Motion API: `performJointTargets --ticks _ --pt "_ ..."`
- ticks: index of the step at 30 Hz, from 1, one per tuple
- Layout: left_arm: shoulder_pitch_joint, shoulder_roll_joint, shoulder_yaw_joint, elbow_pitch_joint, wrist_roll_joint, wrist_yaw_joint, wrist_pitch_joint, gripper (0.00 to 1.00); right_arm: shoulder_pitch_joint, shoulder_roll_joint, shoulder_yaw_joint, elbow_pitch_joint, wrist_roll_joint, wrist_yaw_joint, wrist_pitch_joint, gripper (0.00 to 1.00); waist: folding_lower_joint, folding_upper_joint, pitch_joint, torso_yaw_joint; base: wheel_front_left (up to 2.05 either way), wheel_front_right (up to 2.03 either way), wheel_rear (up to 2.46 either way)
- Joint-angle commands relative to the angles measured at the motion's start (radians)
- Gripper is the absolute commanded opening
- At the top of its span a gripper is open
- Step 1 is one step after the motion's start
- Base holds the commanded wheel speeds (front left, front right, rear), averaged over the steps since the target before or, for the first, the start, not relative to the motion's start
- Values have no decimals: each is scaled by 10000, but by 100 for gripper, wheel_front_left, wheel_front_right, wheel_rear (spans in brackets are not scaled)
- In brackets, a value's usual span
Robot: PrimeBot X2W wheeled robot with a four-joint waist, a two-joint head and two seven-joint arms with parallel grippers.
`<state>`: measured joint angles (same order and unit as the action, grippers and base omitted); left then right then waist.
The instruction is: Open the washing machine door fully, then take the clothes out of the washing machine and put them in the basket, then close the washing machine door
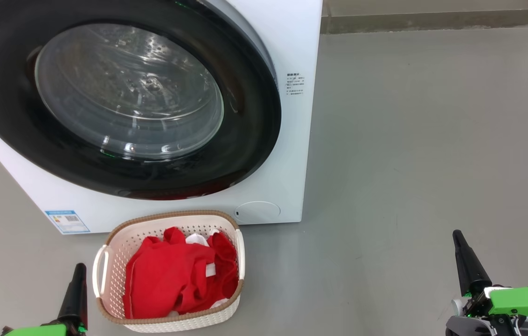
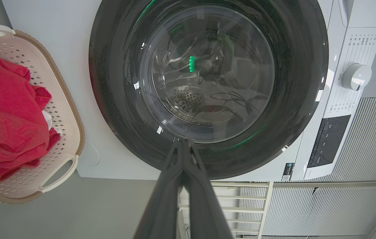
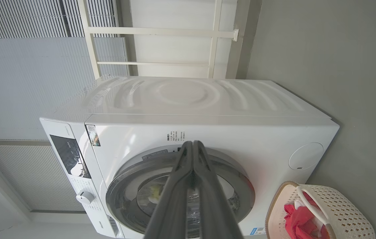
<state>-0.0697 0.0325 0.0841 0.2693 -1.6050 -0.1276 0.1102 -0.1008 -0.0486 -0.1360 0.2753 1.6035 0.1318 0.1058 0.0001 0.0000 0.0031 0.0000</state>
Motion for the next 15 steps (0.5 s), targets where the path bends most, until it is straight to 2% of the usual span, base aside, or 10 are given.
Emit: performJointTargets --ticks 1,15 --pt "-383 177 301 -244 -33 -31 34 0 -72 -16 217 -305 47 -11 79 0 0 0 0 0 0 0 0" --pt "-383 177 300 -244 -33 -31 33 0 -71 -16 219 -305 48 -11 78 0 0 0 0 0 0 0 0"
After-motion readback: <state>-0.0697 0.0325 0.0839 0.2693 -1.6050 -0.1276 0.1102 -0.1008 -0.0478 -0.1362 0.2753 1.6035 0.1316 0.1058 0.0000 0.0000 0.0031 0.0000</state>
